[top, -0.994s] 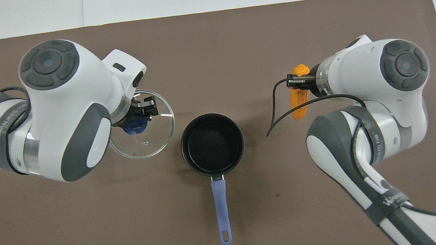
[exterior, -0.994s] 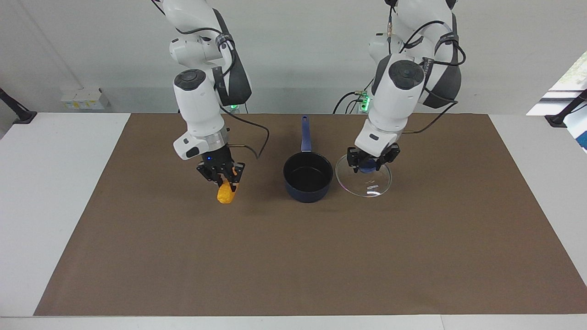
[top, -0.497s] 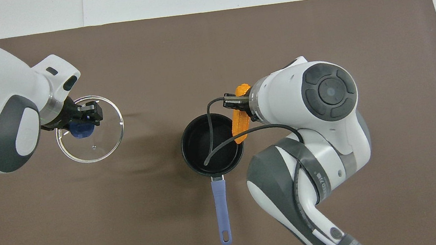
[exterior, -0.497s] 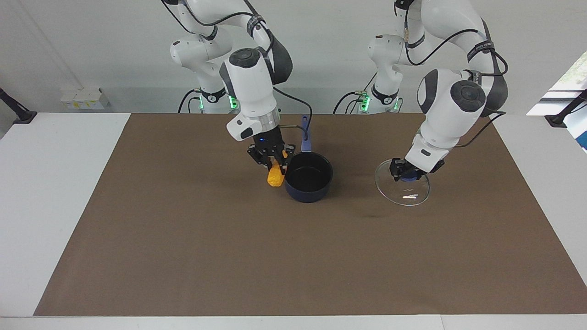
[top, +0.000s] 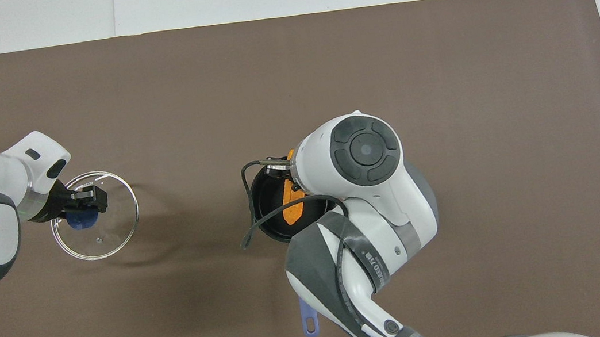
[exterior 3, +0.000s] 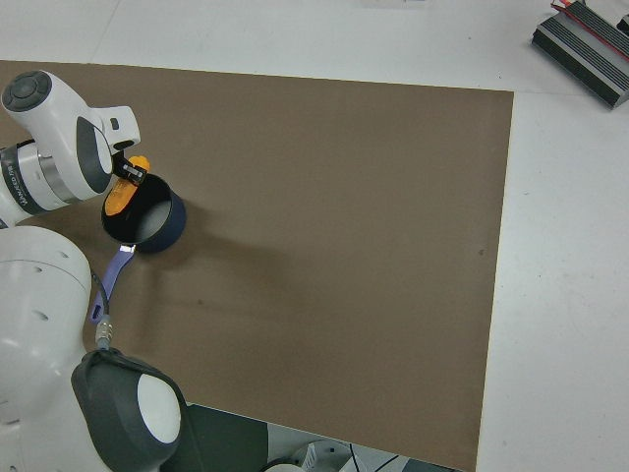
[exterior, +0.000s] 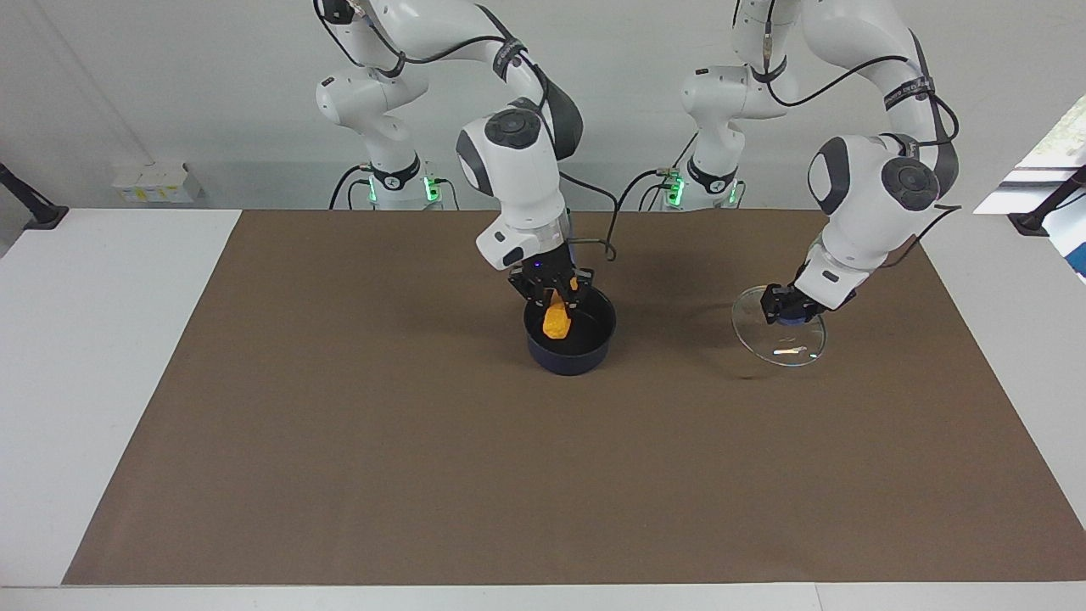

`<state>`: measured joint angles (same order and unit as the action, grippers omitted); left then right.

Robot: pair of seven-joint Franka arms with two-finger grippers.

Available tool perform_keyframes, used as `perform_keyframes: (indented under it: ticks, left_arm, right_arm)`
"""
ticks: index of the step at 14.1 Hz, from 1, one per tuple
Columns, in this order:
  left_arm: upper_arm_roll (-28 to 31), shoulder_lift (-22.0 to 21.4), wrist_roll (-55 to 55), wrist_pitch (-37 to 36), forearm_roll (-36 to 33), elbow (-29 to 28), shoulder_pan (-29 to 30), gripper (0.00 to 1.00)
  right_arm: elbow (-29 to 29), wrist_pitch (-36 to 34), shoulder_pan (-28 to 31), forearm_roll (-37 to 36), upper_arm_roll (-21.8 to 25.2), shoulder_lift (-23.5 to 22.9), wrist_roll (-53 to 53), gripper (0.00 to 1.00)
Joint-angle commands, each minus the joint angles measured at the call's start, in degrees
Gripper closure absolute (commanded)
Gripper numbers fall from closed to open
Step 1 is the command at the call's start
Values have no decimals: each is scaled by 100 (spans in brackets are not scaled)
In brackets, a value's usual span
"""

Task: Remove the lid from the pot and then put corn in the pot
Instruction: 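Lower the lid onto the table with the left gripper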

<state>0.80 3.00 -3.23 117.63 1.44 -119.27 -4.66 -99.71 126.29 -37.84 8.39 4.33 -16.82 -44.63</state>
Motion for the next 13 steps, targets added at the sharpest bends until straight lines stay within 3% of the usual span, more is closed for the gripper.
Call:
perform_keyframes:
  ticks: [1,4,5,6,7,9,10,12,13]
  left_arm:
    - [-63,-466,278,767,-3,-1051,263,100]
    - [-37,-458,323,1549,-12,-1702,378,100]
    - [-45,-458,454,1622,-21,-1748,440,96]
    - [-45,-406,629,1596,-12,-1688,484,19]
    - [-37,-362,692,1570,-12,-1565,475,0]
    - [-45,-221,675,1430,-21,-1188,440,0]
    - [-54,-195,640,1299,-21,-951,423,0]
    - [-63,-168,604,817,-12,-398,387,0]
    - [-63,-177,648,596,-12,-160,387,0]
  right_arm:
    - [110,245,-74,110,-2,-260,-151,100]
    - [57,440,-101,102,-2,-488,-142,100]
    - [31,510,-101,110,-2,-524,-125,100]
    - [-91,624,-101,102,-2,-524,-125,100]
    - [-267,738,-101,101,-2,-481,-99,100]
    - [-330,748,-101,101,-2,-480,-98,89]
    - [-347,739,-101,101,-2,-480,-107,75]
    - [-347,739,-101,101,-2,-480,-89,20]
    - [-339,739,-101,101,-2,-480,-81,15]
